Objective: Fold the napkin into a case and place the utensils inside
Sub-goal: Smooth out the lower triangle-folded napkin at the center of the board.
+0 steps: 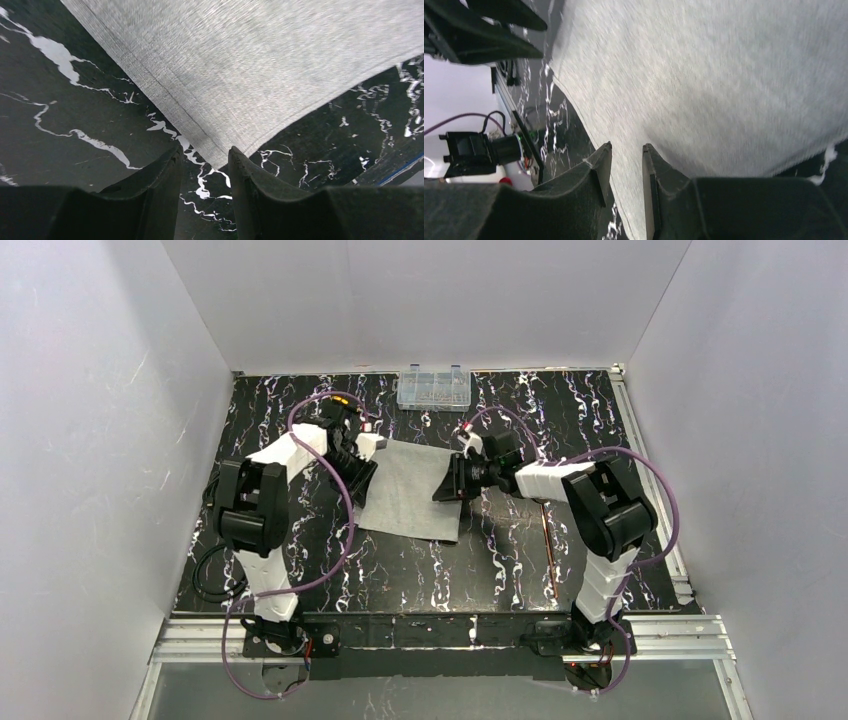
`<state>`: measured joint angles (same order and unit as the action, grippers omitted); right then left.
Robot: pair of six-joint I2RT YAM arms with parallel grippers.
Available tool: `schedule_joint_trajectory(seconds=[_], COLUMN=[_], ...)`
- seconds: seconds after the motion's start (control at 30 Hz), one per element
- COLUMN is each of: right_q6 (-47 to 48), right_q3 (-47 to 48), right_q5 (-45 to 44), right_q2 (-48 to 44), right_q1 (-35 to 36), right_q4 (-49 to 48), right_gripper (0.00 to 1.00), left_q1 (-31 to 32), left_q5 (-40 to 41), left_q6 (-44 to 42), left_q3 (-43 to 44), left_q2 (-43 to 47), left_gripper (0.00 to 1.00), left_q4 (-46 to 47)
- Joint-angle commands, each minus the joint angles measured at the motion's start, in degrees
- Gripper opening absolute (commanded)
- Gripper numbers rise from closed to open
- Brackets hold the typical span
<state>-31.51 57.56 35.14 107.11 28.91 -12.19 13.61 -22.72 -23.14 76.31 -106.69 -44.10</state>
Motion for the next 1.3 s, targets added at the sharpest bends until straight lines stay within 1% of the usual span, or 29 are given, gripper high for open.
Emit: schedule_joint_trajectory(seconds=[0.0,0.13,0.3,0.43,0.57,0.7,0.8,0.87,0.97,1.1,1.13,1.2,1.27], right_q6=[-2.3,-3.2,-4.0,-4.1,-2.1,0.0,0.3,0.2,0.1,-0.9,-1.8,-2.6,-2.4], right_q3=[-3.2,-4.3,-3.3,-1.7,1.8,3.5,4.8,6.5,10.1,14.5,15.1,16.1,17.0], right_q5=[1.2,3.0,3.4,3.9,4.1,4.0,4.2,4.8,5.7,7.4,8.2,8.8,8.7], right_q2=[-4.3,-4.0,-2.5,-0.8,0.6,0.7,1.7,3.6,7.3,12.5,13.4,14.4,15.0], right_q1=[0.4,1.0,1.7,1.8,1.9,1.8,1.1,0.3,-2.0,-5.8,-6.6,-7.1,-7.4], right_q4=[-4.4,-5.7,-6.7,-6.5,-2.9,0.3,1.1,1.1,0.7,-0.6,-1.7,-2.6,-2.3], right_gripper=[0.38,0.38,0.38,0.37,0.36,0.36,0.36,0.36,0.36,0.35,0.34,0.33,0.33], left_q1=[-0.3,-0.3,-0.4,-1.0,-1.0,-1.0,-1.0,-1.0,-1.0,-1.0,-1.0,-1.1,-1.1], left_q5=[3.7,1.1,-2.1,-6.6,-9.2,-7.3,-4.3,-1.7,0.0,1.8,1.8,1.2,0.9], left_q6=[2.1,2.7,3.6,4.0,3.8,3.1,3.3,3.7,4.5,5.2,5.0,4.4,3.8], left_q3=[-1.3,-1.1,-0.2,0.1,-0.8,-1.9,-2.2,-1.9,-1.1,-0.4,-0.3,-0.6,0.9], left_q2=[-2.9,-4.0,-6.2,-7.0,-6.2,-6.0,-5.8,-5.2,-4.0,-4.0,-3.7,-1.9,0.3], left_gripper=[0.37,0.38,0.39,0.36,0.34,0.33,0.32,0.31,0.30,0.17,0.16,0.16,0.20], left_q4=[-0.4,-0.7,-2.3,-4.1,-5.3,-6.1,-5.7,-4.8,-3.5,-3.0,-3.4,-3.7,-5.3])
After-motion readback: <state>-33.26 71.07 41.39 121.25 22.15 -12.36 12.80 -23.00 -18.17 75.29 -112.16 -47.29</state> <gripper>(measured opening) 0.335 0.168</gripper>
